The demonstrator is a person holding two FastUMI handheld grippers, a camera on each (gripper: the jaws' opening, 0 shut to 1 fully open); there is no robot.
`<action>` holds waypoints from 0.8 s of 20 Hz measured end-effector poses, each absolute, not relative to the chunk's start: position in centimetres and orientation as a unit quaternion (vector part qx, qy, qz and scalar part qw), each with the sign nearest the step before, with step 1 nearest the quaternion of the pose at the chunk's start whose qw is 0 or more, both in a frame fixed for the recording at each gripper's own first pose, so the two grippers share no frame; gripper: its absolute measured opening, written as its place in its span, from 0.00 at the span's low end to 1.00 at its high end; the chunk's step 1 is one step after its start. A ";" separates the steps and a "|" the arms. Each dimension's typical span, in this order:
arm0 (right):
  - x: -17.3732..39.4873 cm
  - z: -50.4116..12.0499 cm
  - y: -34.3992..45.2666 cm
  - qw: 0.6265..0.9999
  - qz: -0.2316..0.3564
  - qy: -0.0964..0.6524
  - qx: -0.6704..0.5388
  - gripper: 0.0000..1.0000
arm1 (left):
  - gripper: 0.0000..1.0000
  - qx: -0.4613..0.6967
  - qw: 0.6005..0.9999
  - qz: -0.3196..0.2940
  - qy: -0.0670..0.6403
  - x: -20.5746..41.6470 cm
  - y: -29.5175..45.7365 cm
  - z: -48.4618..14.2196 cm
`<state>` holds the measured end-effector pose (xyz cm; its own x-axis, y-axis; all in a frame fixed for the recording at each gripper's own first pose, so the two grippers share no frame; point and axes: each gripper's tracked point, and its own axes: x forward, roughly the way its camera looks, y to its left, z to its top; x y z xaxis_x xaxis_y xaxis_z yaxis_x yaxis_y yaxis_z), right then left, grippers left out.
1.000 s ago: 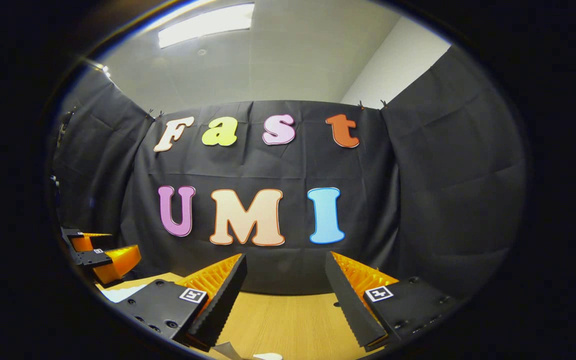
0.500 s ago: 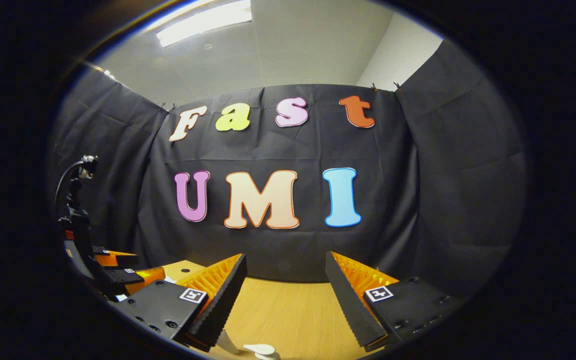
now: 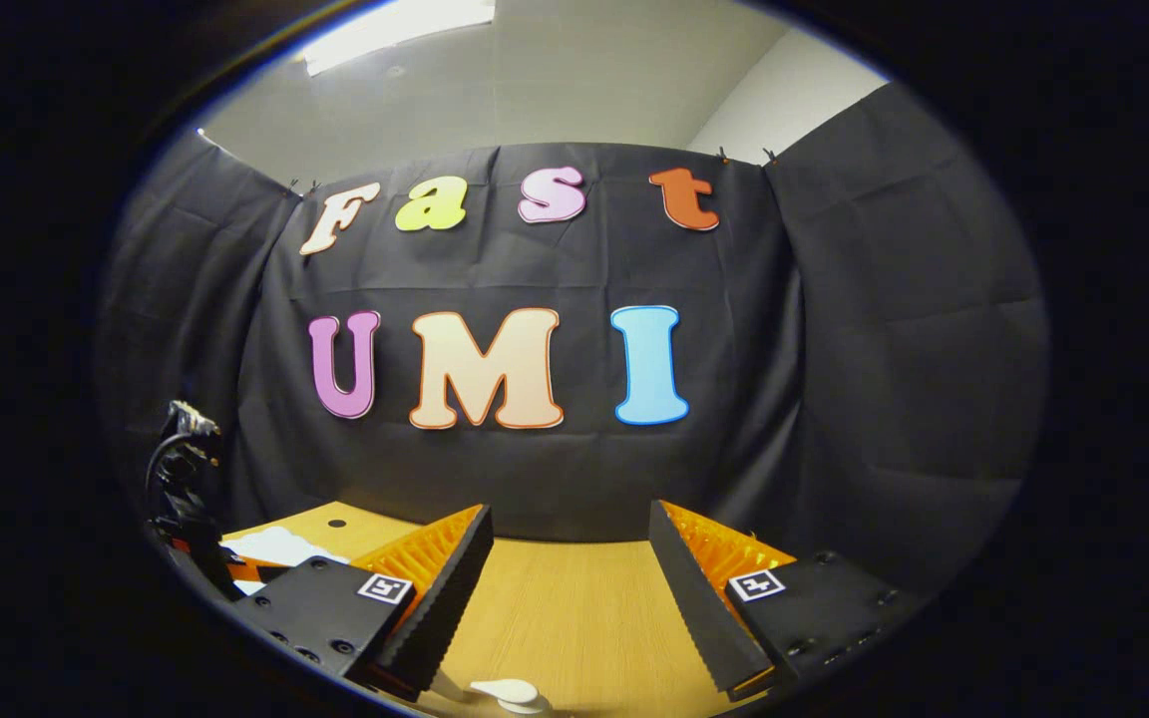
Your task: First open the suitcase, pack the skin care products into it, and then close the suitcase.
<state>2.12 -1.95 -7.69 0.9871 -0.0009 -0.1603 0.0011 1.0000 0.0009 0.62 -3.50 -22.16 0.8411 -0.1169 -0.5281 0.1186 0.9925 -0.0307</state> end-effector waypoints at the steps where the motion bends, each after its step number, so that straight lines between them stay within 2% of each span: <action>1: 2.1 -7.6 -2.1 0.997 -0.004 0.081 -0.002 0.99 | 0.93 0.000 0.956 -0.061 0.287 0.7 -3.5 -23.0; 12: 2.5 -9.1 -1.2 0.994 -0.002 0.102 -0.035 0.99 | 0.94 -0.006 0.916 -0.054 0.398 -0.4 -4.0 -30.7; 14: 2.5 -9.2 -1.3 0.994 -0.003 0.102 -0.040 0.99 | 0.89 -0.006 0.911 -0.056 0.408 -0.3 -4.3 -31.5; 16: 2.4 -9.2 -1.3 0.994 -0.005 0.103 -0.042 0.99 | 0.89 -0.012 0.904 -0.047 0.424 -0.3 -4.2 -32.5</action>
<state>2.43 -1.31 -9.18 0.9788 -0.0184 -0.2038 0.0011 0.9964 -0.0845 -0.29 -4.21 -32.47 0.6352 -0.0957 -0.7664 0.0749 0.9952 -0.0622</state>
